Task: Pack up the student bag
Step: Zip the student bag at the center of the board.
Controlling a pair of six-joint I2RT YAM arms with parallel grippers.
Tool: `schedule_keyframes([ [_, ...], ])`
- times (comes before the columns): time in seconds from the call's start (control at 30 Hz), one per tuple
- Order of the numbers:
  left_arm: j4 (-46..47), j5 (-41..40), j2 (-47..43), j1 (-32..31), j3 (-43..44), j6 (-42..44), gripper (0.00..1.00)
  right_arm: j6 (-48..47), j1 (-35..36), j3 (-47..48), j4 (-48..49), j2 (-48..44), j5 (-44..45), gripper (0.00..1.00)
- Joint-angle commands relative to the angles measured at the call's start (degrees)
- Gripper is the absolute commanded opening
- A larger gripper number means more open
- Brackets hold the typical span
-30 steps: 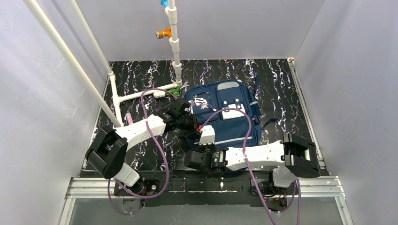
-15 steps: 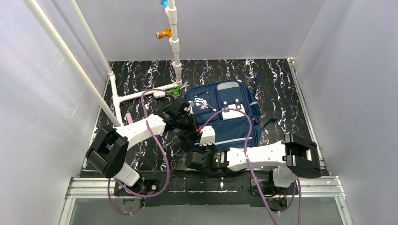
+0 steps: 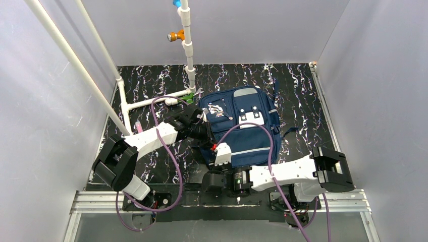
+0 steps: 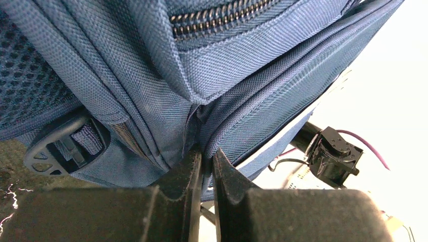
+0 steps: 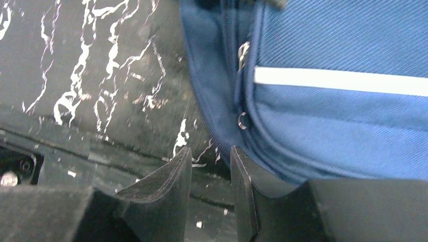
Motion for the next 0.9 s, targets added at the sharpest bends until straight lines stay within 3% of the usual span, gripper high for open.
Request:
schedule_keyframes([
  [0.0, 0.51, 2.28, -0.08, 1.25, 1.14, -0.18, 0.0, -0.41, 2.84, 0.1, -0.48, -1.73, 0.57, 0.42],
  [0.23, 0.83, 4.43, -2.09, 1.99, 0.06, -2.13, 0.0, 2.91, 1.33, 0.02, -1.32, -0.6, 9.17, 0.41],
  [0.53, 2.08, 4.71, -2.14, 2.01, -1.08, -3.31, 0.0, -1.29, -3.31, 2.76, 1.47, 3.13, 9.94, 0.38],
  [0.73, 2.08, 5.02, -2.25, 1.99, -0.99, -3.6, 0.0, -0.8, -3.92, 4.26, 0.66, 5.35, 9.42, 0.3],
  [0.87, 2.06, 5.17, -2.26, 1.99, -0.88, -3.6, 0.0, -0.11, -4.54, 5.42, -1.71, 7.53, 10.37, 0.34],
])
